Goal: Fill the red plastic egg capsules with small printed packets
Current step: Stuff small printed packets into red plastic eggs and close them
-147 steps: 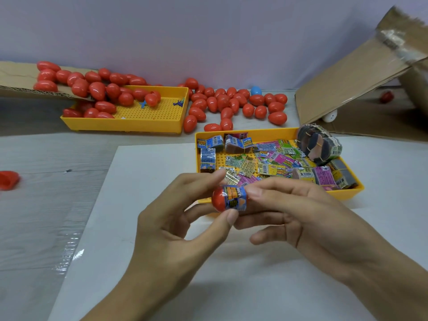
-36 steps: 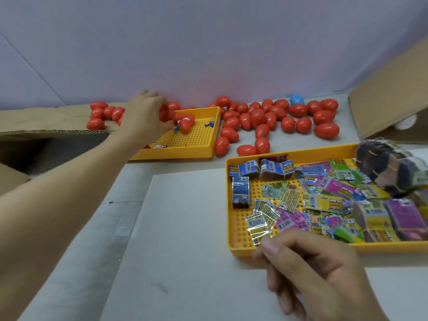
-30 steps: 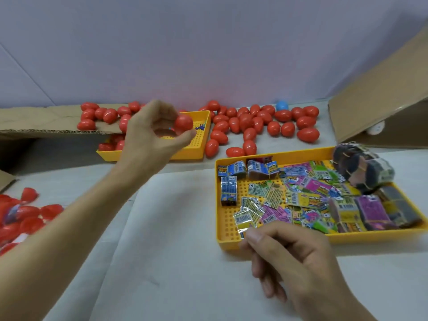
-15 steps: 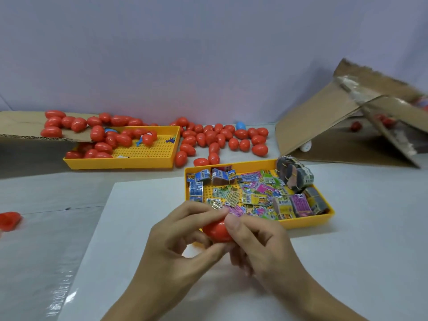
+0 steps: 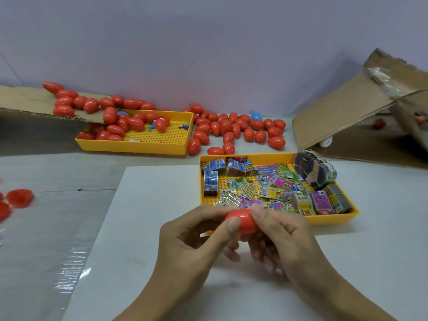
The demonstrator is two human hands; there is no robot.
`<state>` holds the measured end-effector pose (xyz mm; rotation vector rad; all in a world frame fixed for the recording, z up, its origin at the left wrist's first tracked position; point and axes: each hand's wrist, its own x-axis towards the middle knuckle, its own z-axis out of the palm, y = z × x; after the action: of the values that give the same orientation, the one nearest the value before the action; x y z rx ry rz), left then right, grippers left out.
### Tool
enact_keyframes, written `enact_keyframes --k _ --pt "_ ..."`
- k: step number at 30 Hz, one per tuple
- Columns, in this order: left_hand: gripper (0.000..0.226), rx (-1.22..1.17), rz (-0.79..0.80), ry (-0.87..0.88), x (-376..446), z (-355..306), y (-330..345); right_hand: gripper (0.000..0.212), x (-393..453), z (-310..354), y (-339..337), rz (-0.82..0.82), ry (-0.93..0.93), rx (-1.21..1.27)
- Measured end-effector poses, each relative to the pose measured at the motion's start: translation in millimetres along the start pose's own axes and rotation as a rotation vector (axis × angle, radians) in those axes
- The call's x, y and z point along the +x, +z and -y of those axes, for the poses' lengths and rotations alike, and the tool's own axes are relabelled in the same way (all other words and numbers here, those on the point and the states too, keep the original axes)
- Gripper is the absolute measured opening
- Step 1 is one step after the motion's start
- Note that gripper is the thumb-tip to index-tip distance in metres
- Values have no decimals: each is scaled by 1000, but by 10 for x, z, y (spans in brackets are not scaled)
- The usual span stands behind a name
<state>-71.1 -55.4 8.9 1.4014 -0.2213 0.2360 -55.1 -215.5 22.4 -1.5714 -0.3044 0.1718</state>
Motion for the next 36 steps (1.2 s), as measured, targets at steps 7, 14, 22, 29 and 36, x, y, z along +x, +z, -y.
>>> enact_keyframes --k 7,14,22,29,36 --pt "21 -9 -27 12 3 7 6 50 14 7 -15 -26 53 19" --pt "30 -37 -5 -74 -30 2 1 50 -6 18 -53 -30 7 30" --pt "31 -95 -1 -101 -15 -3 -16 29 -16 23 -31 9 -49 38" --pt "30 -96 33 -110 -18 -9 -36 27 -44 39 -21 0 -76 48" --pt "34 -154 -48 -97 -29 -4 3 38 -82 34 31 -121 -208 -107"
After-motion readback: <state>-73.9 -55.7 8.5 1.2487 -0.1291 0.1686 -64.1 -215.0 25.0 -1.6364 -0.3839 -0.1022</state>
